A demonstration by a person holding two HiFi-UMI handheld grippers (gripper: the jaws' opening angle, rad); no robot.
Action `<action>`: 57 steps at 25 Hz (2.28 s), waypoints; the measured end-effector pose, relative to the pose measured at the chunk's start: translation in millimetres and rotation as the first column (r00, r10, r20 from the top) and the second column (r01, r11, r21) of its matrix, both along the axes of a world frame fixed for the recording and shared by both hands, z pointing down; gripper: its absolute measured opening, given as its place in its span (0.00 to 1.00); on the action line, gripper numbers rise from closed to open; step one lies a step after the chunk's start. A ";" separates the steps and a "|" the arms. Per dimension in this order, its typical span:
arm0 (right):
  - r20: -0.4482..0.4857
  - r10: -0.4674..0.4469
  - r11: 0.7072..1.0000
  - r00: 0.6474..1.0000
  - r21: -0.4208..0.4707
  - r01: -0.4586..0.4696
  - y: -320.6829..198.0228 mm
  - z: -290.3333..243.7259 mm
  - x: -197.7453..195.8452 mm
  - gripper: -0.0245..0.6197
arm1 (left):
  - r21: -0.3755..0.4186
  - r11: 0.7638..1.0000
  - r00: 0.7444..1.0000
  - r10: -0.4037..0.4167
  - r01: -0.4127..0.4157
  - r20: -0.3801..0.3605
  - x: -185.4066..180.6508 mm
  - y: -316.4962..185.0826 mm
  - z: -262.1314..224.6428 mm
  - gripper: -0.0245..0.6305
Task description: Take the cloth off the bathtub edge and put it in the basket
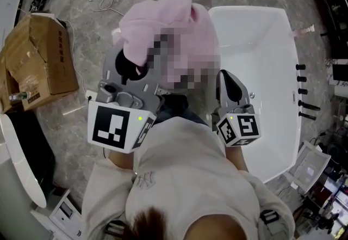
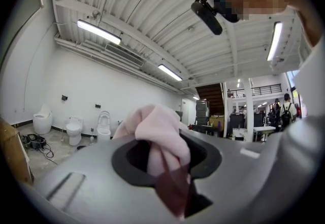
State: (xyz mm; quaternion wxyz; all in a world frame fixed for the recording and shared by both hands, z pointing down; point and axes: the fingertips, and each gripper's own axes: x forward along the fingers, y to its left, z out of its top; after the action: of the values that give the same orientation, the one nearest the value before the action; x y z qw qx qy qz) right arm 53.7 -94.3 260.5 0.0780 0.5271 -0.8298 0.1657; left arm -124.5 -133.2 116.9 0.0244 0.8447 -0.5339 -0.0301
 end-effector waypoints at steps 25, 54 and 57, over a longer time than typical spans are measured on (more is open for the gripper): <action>-0.002 0.035 0.995 0.999 -0.097 -0.035 -1.9 43.0 5.4 0.04 | -0.224 0.972 0.997 0.070 -0.074 -0.028 40.9 6.5 122.6 0.29; -0.077 0.082 0.956 0.994 -0.276 -0.100 24.2 136.7 4.3 0.04 | -0.396 0.914 0.995 0.091 -0.094 -0.028 52.7 2.4 296.4 0.29; -0.080 0.087 0.953 0.993 -0.283 -0.106 21.7 144.7 5.1 0.04 | -0.411 0.907 0.996 0.091 -0.087 -0.009 52.2 -2.3 315.5 0.29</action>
State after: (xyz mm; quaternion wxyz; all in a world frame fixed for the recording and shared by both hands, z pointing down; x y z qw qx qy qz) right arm 58.8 -72.7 405.3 0.1732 0.5554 -0.7672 0.2700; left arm -72.3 -135.5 432.5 0.1998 0.8442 -0.4894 0.0885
